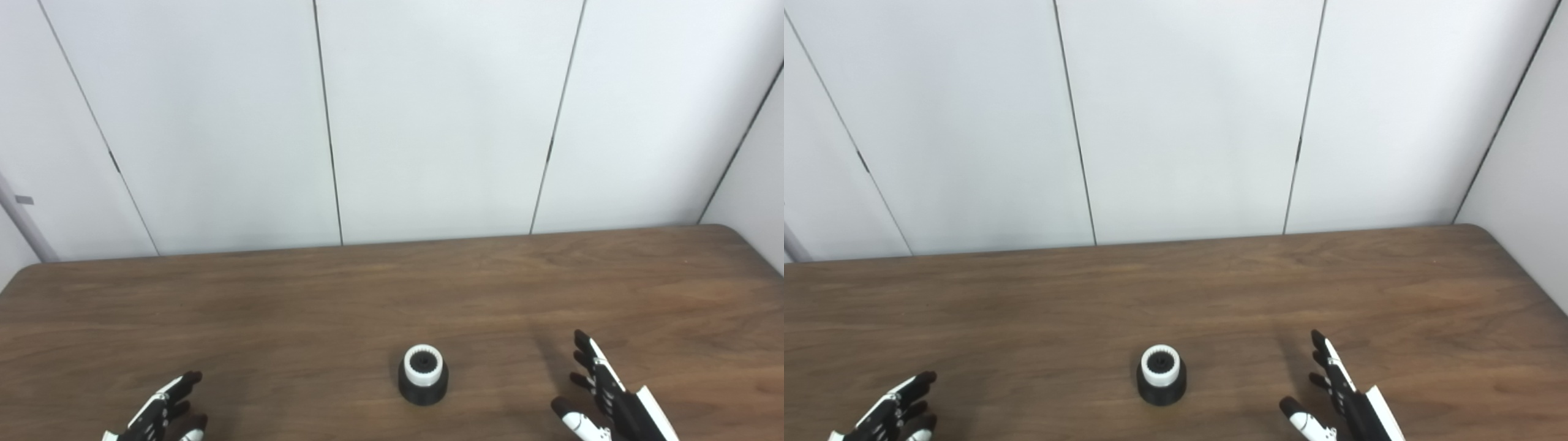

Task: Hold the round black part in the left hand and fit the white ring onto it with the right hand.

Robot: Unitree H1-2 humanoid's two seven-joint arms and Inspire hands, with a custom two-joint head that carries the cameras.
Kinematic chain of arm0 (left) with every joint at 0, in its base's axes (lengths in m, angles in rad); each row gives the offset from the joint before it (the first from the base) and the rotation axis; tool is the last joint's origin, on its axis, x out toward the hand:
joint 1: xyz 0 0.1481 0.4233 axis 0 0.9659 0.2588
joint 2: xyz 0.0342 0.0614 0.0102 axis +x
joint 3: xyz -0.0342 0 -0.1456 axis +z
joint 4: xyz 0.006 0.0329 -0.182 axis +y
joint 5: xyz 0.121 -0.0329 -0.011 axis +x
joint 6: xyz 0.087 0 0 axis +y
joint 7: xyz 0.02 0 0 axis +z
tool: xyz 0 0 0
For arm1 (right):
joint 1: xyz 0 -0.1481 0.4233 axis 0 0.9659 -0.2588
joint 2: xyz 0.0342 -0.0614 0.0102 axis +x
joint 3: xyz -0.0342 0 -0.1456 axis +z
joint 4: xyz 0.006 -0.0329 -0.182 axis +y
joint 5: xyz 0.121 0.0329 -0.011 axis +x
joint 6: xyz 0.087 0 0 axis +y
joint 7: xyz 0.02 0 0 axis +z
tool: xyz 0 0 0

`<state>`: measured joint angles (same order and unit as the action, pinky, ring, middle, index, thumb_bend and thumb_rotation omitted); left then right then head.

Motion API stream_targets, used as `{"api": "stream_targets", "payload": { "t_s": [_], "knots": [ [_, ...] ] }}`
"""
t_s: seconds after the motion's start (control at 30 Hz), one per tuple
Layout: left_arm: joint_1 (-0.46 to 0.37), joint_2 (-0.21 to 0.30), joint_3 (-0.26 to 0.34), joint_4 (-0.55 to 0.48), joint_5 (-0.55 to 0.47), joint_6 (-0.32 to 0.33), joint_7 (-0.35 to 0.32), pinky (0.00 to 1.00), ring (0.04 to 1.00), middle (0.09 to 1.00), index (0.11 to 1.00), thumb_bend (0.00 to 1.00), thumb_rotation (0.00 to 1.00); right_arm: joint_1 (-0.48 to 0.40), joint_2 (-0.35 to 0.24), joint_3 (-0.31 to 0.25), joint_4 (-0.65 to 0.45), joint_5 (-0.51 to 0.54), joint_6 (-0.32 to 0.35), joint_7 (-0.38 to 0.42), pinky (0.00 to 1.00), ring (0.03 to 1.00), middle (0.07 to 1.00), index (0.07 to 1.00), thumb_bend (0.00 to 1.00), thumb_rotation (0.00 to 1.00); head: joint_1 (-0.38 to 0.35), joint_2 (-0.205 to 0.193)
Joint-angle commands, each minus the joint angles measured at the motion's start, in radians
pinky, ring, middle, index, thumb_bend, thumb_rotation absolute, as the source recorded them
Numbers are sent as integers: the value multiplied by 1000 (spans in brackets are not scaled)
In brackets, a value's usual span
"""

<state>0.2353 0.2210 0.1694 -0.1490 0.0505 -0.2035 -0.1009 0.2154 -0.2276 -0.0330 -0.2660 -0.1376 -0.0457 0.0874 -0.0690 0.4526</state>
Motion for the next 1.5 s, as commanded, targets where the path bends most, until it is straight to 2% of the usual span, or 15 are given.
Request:
{"api": "stream_targets", "payload": {
  "t_s": [0.0,0.07,0.1,0.17,0.4,0.63,0.87,1.47],
  "knots": [
    [0,5,-9,3,40,-39,20,856,889,887,803,272,218,1,-2,8,5,-5,-28,1,882,977,1000,1000,352,563,-2,-1],
    [-4,8,-14,11,82,-55,35,844,879,877,787,287,207,-6,1,9,18,-9,-37,-5,878,974,1000,1000,358,552,-1,-4],
    [-7,11,-18,16,103,-64,42,833,871,864,770,280,153,-9,2,9,24,-11,-41,-7,876,971,1000,1000,368,545,0,-7],
    [-12,17,-26,24,129,-76,48,828,864,854,756,281,115,-14,0,12,35,-20,-54,-9,864,963,1000,1000,383,546,-1,-8],
    [-24,22,-36,38,153,-80,60,787,846,839,737,310,48,-24,-3,17,57,-20,-79,-10,852,953,1000,1000,379,517,-6,-12],
    [-23,22,-38,32,153,-68,63,764,836,834,729,334,38,-21,-4,13,50,-18,-72,-10,851,942,1000,1000,380,532,-6,-5],
    [-19,24,-40,22,163,-70,66,742,826,830,723,339,79,-17,-5,12,40,-20,-67,-10,842,935,997,1000,380,545,-7,2],
    [-15,29,-41,16,168,-73,76,712,807,820,709,362,107,-11,-12,11,35,-18,-72,-7,835,931,997,1000,383,546,-1,9]
  ]
}}
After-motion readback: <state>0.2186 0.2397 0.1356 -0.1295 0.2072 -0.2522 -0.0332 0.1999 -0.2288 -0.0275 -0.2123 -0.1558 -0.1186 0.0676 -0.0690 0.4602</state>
